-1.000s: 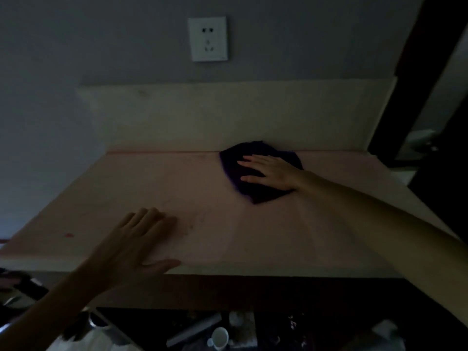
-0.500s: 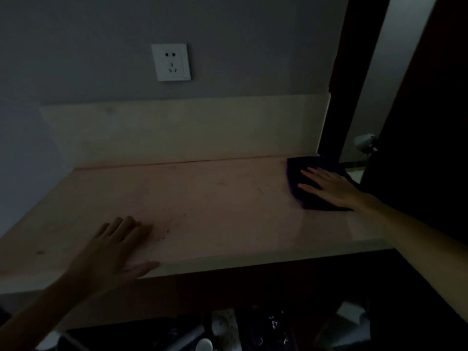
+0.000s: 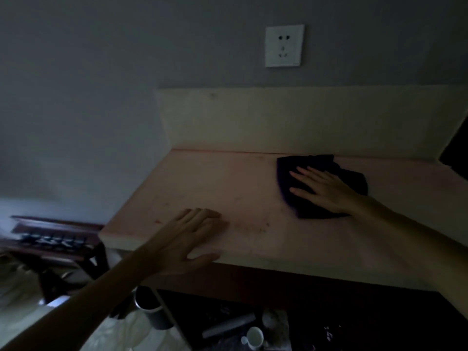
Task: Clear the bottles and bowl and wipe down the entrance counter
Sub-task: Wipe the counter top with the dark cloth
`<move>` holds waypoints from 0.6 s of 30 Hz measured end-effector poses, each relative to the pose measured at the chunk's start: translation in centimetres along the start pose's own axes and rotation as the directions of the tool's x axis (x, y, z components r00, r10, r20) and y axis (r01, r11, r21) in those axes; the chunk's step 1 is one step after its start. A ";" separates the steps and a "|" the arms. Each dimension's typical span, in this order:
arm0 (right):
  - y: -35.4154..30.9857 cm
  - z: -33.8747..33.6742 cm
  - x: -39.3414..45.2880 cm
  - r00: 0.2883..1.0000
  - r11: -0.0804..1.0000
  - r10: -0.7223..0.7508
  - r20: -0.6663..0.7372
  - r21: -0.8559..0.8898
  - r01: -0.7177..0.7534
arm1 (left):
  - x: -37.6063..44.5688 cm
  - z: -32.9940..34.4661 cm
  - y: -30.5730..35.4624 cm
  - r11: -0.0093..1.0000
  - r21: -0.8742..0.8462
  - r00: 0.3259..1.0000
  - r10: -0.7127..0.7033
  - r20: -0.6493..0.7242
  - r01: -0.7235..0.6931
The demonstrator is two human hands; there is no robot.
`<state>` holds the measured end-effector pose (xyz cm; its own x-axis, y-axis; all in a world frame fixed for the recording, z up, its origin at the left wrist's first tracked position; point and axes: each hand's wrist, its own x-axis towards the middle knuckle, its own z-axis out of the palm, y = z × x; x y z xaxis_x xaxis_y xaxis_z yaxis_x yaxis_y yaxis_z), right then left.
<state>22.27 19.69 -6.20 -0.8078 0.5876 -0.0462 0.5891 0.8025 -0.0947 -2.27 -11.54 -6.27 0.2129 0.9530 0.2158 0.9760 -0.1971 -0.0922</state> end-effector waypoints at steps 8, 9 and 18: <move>-18.3 0.9 15.6 0.945 0.945 -0.326 0.040 -0.015 0.326 | -0.3 1.1 -1.4 0.992 0.104 0.998 0.065 0.022 -0.067; -20.9 1.1 16.9 0.928 0.928 -0.371 0.042 -0.019 0.372 | -0.3 1.1 -1.5 0.992 0.107 0.998 0.064 0.024 -0.066; -29.0 2.4 18.9 0.769 0.770 -0.637 0.042 -0.007 0.638 | -0.8 1.8 -1.9 0.986 0.153 0.997 0.072 0.009 -0.072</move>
<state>-10.14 7.28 -6.76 -0.9978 -0.0638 -0.0168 -0.0619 0.9936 -0.0950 -4.35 -11.49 -8.04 0.2819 0.9384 0.1997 0.9395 -0.2279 -0.2556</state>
